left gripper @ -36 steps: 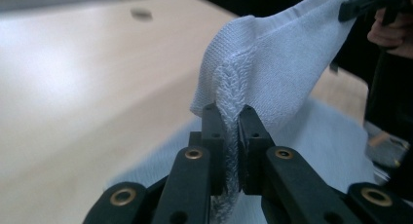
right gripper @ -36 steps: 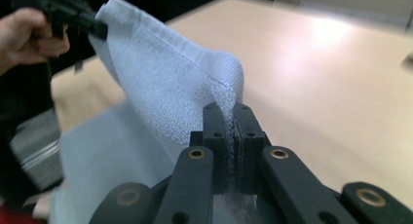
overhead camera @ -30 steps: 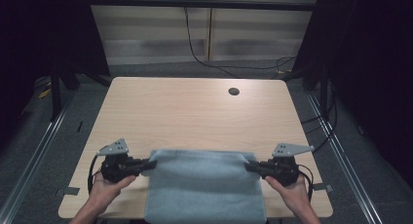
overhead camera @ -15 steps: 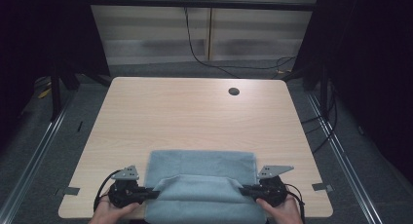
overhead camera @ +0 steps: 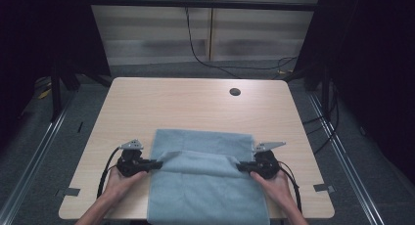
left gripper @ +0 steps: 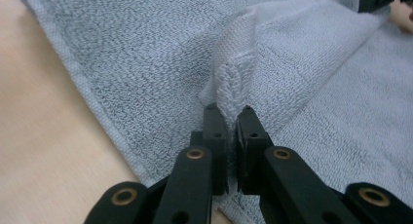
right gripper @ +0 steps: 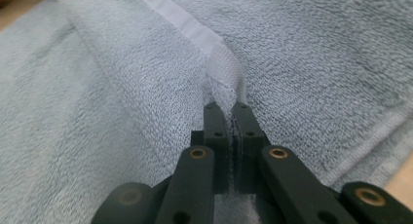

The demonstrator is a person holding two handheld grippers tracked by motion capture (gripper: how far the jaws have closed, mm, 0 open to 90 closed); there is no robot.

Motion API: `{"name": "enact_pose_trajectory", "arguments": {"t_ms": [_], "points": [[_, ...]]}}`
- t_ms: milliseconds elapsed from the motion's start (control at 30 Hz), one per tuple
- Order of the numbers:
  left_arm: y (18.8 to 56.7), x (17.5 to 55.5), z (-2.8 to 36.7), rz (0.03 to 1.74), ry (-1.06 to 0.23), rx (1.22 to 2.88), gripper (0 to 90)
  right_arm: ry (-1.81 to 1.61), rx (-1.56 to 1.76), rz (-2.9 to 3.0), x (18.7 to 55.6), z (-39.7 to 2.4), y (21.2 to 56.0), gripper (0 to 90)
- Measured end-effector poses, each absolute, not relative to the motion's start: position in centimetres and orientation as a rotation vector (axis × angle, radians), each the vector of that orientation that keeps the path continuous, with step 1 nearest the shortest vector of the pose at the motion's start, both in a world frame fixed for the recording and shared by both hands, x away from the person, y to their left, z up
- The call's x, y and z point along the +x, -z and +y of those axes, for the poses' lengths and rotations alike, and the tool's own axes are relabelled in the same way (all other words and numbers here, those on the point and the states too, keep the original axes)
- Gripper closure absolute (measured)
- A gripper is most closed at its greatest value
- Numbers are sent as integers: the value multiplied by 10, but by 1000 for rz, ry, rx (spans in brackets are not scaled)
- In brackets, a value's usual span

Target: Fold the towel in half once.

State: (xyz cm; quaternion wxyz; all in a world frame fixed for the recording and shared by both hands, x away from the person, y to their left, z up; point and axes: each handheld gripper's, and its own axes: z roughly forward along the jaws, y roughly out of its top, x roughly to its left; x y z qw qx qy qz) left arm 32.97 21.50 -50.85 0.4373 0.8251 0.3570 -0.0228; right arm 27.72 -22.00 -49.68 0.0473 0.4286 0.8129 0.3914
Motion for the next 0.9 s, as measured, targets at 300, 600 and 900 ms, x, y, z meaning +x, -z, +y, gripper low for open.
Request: {"name": "enact_pose_trajectory", "arguments": {"t_ms": [300, 600, 900], "points": [[508, 388, 212, 984, -76, 2037, 854, -1124, 1365, 2371, 344, -209, 498, 876], [504, 430, 208, 1058, -163, 2050, 853, -1159, 1446, 2303, 383, -202, 501, 875], [507, 446, 207, 1096, -183, 2008, 852, -1110, 1520, 2218, 409, -197, 500, 875]]}}
